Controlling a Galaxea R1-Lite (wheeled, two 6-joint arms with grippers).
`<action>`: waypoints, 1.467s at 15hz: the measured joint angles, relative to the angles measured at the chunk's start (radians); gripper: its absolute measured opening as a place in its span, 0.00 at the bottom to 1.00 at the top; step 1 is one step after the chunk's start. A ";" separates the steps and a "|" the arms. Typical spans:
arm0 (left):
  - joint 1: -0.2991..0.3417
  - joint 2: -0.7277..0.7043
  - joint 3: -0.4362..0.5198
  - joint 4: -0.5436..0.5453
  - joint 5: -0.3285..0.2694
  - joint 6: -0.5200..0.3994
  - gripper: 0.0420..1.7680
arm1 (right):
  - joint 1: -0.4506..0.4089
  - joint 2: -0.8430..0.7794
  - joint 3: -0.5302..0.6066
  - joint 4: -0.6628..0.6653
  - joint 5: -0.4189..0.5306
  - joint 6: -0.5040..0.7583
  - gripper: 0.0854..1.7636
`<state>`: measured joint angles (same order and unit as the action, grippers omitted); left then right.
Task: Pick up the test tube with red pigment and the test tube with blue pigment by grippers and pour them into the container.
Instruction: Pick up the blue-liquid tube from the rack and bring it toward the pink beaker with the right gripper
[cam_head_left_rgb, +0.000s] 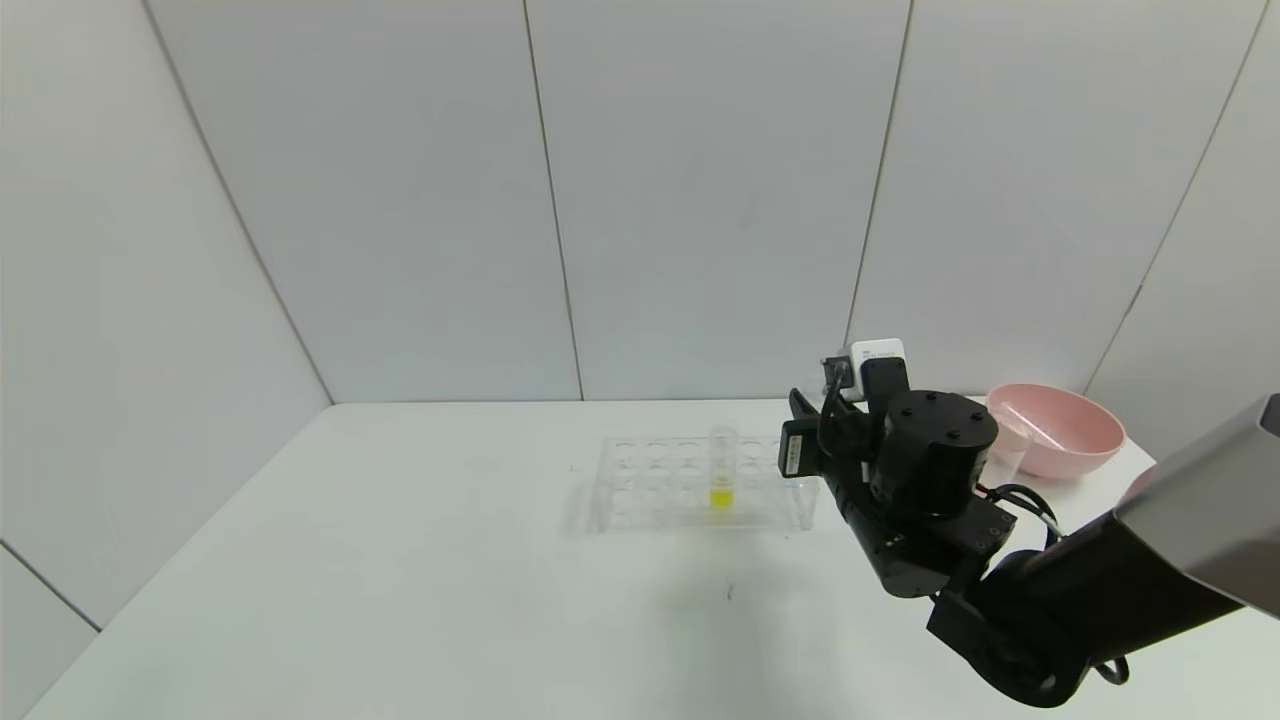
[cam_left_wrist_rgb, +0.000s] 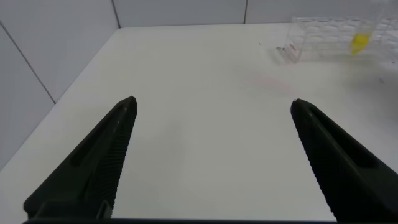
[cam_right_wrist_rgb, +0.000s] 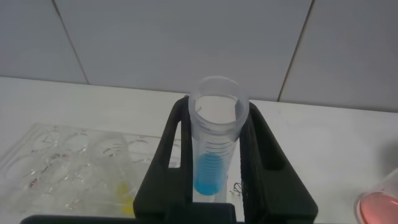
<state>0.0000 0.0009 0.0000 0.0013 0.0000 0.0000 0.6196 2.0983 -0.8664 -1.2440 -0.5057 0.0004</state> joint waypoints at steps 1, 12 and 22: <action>0.000 0.000 0.000 0.000 0.000 0.000 1.00 | 0.003 -0.007 0.003 -0.001 0.001 0.000 0.24; 0.000 0.000 0.000 0.000 0.000 0.000 1.00 | -0.100 -0.186 0.222 0.028 0.381 0.000 0.24; 0.000 0.000 0.000 0.000 0.000 0.000 1.00 | -0.727 -0.583 0.354 0.511 1.204 -0.118 0.24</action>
<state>0.0000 0.0009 0.0000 0.0017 0.0000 0.0000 -0.1072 1.5153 -0.5128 -0.7332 0.6983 -0.1174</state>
